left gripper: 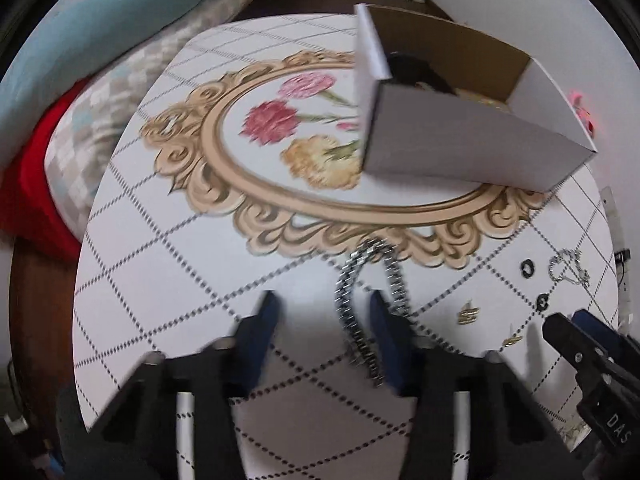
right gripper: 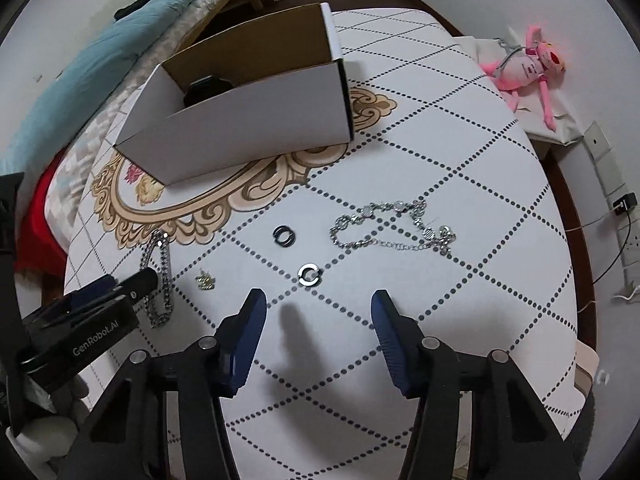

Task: Organize jewelry
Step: 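Grasp the thick silver chain bracelet with the left gripper while the right gripper grasps the silver necklace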

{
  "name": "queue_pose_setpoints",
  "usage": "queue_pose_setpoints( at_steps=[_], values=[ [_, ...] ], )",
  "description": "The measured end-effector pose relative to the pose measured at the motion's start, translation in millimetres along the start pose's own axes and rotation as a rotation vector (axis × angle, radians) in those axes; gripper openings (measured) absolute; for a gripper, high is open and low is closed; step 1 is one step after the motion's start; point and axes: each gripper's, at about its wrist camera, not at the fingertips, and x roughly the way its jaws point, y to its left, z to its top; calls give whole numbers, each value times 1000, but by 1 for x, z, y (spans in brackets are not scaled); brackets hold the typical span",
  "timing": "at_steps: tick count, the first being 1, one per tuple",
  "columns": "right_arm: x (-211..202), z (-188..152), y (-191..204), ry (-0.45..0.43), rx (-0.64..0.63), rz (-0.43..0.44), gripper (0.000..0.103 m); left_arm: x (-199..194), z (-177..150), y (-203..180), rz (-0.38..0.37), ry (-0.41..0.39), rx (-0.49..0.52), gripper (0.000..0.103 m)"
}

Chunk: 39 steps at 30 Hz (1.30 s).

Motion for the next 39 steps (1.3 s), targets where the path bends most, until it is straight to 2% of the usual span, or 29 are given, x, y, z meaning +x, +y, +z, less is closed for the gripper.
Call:
queue_pose_setpoints(
  at_steps=[2,12,15,19,24,26,27,29,30,31,32,36,39],
  values=[
    [-1,2,-3,-10,8,-7,57,-1,0,-5,-9,-4,28,6],
    [-12,6,-31,-47,80,9,57,-22,-7,18,-66,-33,-14,6],
    [-16,8,-36,-69,102,7,57,-33,0,16,-78,-51,-18,6],
    [-21,13,-54,-106,166,-42,57,-47,6,15,-99,-86,-23,6],
    [-12,23,-73,-92,211,-84,57,-53,14,4,-118,-102,-16,6],
    [-3,27,-71,-73,187,-96,57,-53,15,0,-120,-103,-11,6],
    [3,27,-68,-51,167,-118,56,-53,15,-1,-119,-104,-8,6],
    [5,27,-57,-67,95,-153,49,-54,15,-3,-120,-106,-4,6],
    [6,26,-52,-66,68,-180,31,-54,15,-4,-120,-108,-4,6],
    [6,26,-47,-73,47,-198,19,-55,15,-3,-124,-108,-6,5],
    [6,26,-46,-69,50,-178,4,-56,16,-3,-129,-108,-10,6],
    [3,29,-49,-49,89,-91,3,-70,21,-1,-167,-122,-22,5],
    [-10,30,-50,-71,116,-16,3,-85,28,0,-201,-142,-27,5]
  ],
)
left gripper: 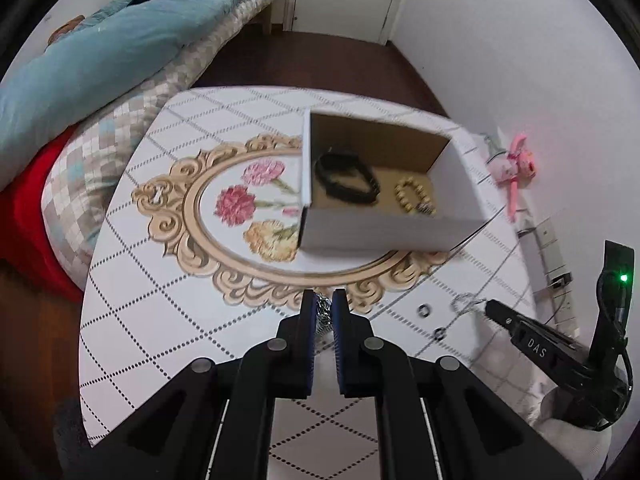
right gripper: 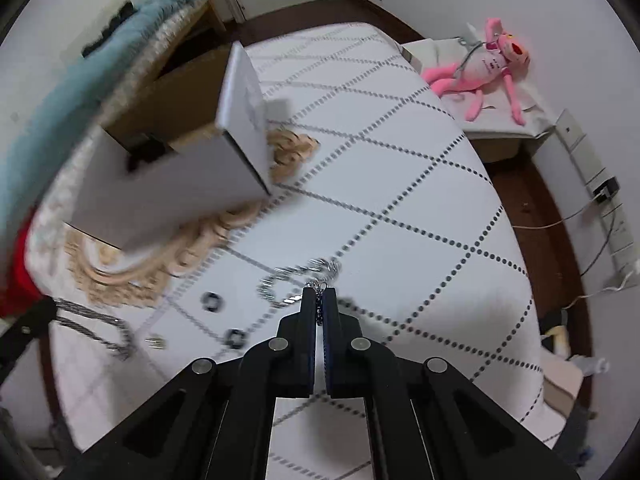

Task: Organize jewelry
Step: 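Grasp the thick silver chain bracelet with the left gripper while the right gripper grasps the silver necklace, then lower the chain bracelet into the box with the left gripper while the right gripper releases the necklace inside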

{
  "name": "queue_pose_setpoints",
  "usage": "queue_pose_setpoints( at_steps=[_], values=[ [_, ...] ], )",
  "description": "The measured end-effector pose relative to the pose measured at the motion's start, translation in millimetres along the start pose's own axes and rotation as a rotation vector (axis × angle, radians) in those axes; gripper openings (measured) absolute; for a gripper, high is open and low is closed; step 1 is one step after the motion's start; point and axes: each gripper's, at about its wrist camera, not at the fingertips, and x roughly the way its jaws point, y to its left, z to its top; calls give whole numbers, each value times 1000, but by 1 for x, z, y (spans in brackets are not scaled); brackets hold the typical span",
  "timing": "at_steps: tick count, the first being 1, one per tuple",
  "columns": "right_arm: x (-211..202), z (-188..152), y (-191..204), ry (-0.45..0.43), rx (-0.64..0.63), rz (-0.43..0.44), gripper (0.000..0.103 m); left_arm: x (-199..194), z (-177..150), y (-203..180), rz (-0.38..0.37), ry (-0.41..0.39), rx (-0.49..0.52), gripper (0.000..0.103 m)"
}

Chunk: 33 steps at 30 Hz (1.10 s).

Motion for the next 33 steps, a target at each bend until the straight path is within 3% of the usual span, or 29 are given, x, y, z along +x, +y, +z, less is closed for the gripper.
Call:
queue_pose_setpoints(
  at_steps=[11,18,25,33],
  values=[
    [-86,48,35,-120,-49,213,3,-48,56,-15,-121,-91,2,5],
    [-121,92,64,-185,-125,265,3,-52,105,-30,-132,-129,48,5],
    [-99,139,88,-152,-187,233,3,-10,134,-25,-94,-56,66,5],
    [-47,175,94,-76,-201,158,3,37,126,-18,-78,84,64,6]
  ],
)
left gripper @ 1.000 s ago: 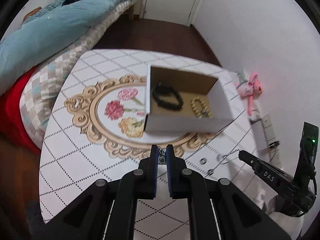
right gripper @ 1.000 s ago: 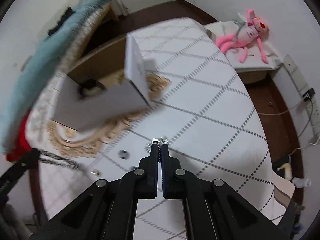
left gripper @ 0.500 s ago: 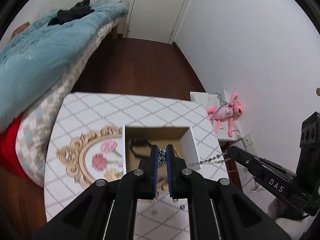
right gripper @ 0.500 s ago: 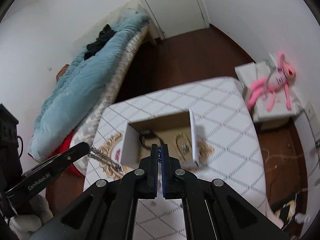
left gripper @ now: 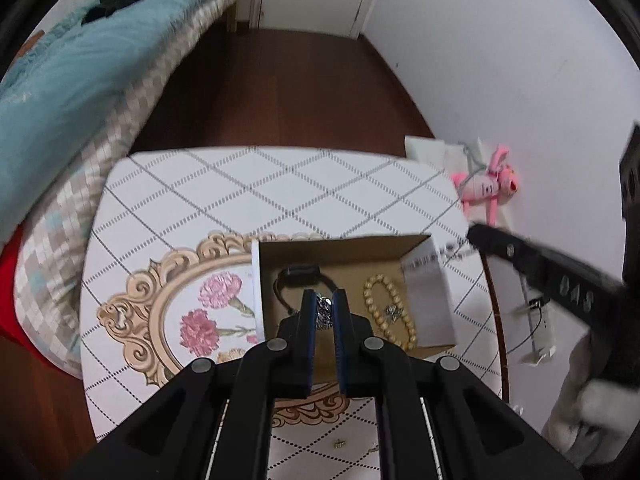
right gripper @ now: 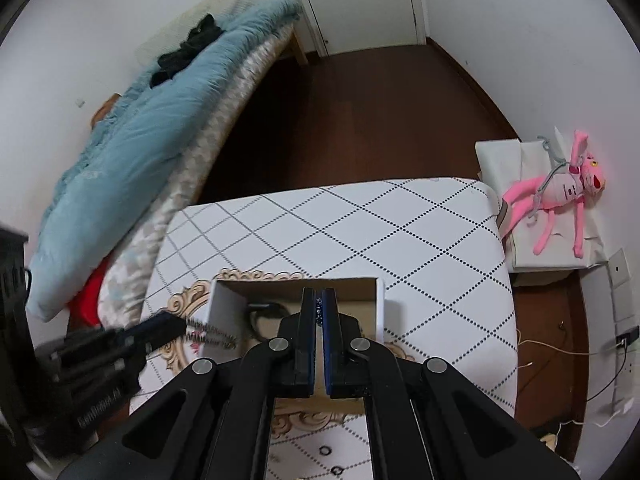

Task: Organize jewelry
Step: 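Lower the chain bracelet into the box with the left gripper while the right gripper releases the necklace inside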

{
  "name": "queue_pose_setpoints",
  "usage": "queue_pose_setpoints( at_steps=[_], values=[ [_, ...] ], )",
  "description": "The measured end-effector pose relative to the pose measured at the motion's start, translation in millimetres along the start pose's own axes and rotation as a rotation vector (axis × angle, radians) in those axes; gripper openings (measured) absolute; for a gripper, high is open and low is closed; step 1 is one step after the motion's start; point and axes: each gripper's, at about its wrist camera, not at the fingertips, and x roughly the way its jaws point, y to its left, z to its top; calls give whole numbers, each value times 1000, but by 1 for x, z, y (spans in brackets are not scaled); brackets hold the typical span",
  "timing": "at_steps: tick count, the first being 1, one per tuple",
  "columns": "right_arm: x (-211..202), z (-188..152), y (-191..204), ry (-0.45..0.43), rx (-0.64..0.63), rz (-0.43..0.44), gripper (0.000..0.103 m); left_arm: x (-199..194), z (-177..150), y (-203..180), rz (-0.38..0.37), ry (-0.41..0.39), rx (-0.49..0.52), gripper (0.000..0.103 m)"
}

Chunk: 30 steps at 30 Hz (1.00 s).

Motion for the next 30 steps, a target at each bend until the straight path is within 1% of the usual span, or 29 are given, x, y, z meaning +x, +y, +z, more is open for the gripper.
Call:
queue_pose_setpoints(
  at_steps=[1,4,5,6,7,8,9,11,13,14,15,16,17,18,20,22,23,24,26,30],
  values=[
    [5,2,-2,9,2,-5,3,5,0,0,13,25,-5,6],
    [20,9,-5,34,-10,-27,3,13,-1,2,107,53,-6,9],
    [25,11,-4,43,-17,-36,3,15,-1,3,131,54,-1,14],
    [30,12,-4,51,-27,-45,3,18,-1,5,154,57,-3,27],
    [34,13,-3,60,-36,-54,3,19,-1,8,170,52,-13,35],
    [39,13,-3,68,-49,-71,3,19,-1,11,179,41,-26,57],
    [42,13,-2,78,-58,-77,3,19,-1,14,197,32,-40,74],
    [54,13,-3,127,-65,-93,3,17,0,19,212,4,-51,76],
    [62,10,-6,173,-55,-91,4,19,1,22,256,-1,-43,82],
    [65,8,-8,189,-57,-108,9,20,2,22,280,-4,-38,91],
    [64,6,-10,191,-54,-116,23,20,2,23,294,-9,-33,99],
    [63,4,-11,189,-49,-120,33,20,1,24,299,-17,-29,101],
    [61,2,-13,184,-44,-120,53,20,1,25,302,-22,-30,101],
    [59,-1,-14,178,-43,-122,65,20,-1,26,304,-28,-31,103],
    [51,-8,-14,149,-55,-155,66,20,-5,26,314,-42,-26,103],
    [47,-17,-13,143,-72,-198,81,22,-11,26,316,-51,-23,103],
    [47,-24,-12,141,-84,-230,97,23,-14,25,316,-49,-22,103],
    [46,-29,-11,139,-95,-245,101,25,-17,25,314,-45,-24,103],
    [49,-43,-9,141,-119,-284,101,29,-22,23,308,-37,-26,103],
    [50,-59,-12,141,-106,-299,101,32,-32,20,307,-28,-24,103]
  ],
)
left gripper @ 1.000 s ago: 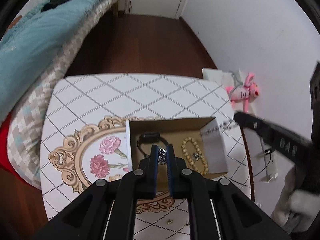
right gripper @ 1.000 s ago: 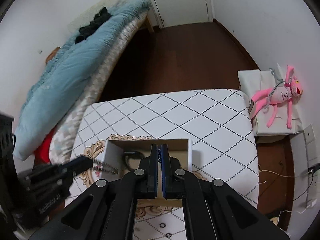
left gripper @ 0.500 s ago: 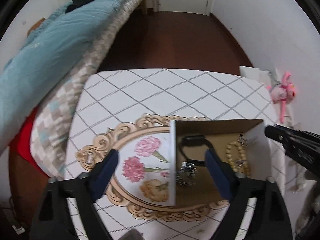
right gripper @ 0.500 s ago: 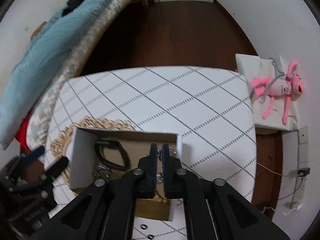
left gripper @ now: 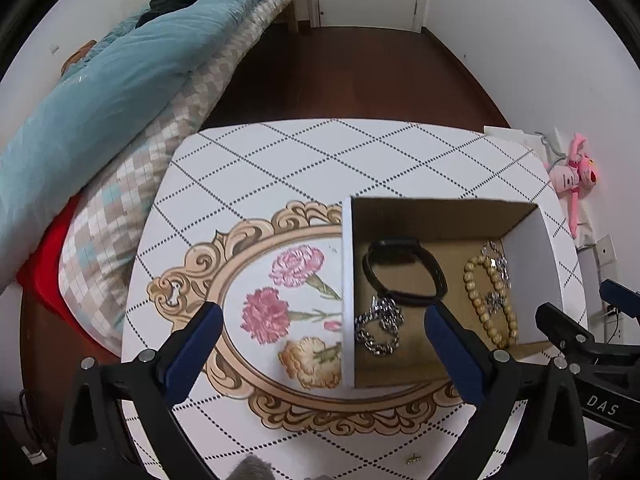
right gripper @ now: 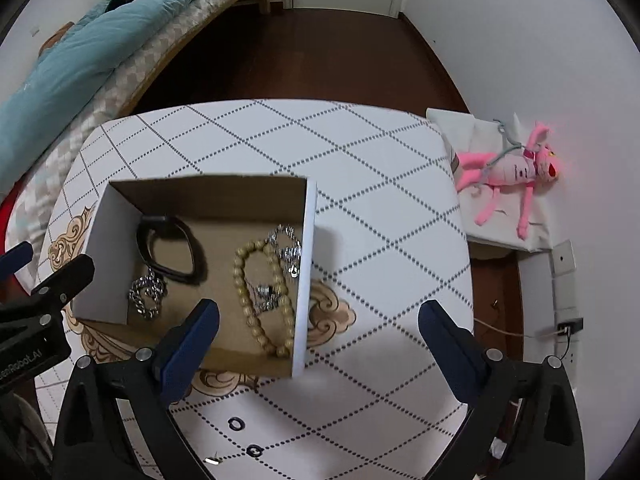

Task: Organize jewelry
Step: 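Lower the chain bracelet into the box with the left gripper while the right gripper releases the necklace inside, then withdraw both grippers from the box toward the remaining small pieces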

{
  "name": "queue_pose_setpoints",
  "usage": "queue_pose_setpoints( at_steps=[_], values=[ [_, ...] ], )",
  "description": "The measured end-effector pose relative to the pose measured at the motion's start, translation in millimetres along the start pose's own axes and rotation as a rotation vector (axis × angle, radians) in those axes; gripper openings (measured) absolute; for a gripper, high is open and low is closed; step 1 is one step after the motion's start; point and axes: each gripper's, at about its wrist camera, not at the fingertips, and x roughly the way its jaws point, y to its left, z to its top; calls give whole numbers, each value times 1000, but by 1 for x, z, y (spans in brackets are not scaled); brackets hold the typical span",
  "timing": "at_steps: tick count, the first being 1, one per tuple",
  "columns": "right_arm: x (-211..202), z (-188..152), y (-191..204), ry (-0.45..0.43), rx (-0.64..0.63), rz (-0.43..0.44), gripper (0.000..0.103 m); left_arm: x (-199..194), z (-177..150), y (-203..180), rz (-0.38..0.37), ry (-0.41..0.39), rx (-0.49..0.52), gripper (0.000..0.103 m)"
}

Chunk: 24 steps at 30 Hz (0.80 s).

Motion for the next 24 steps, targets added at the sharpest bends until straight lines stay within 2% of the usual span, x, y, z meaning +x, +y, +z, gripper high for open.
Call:
queue_pose_setpoints(
  at_steps=[11,18,24],
  values=[
    [-16,-13,-9,-45,42,-11,101,-18,-16,-1,-10,-20,-10,103],
    [-62,-31,-11,-160,55,-31,101,-61,-30,1,23,-110,-31,103],
    [-101,-49,-14,-240,72,-38,101,-102,-41,2,5,-180,-40,103]
  ],
)
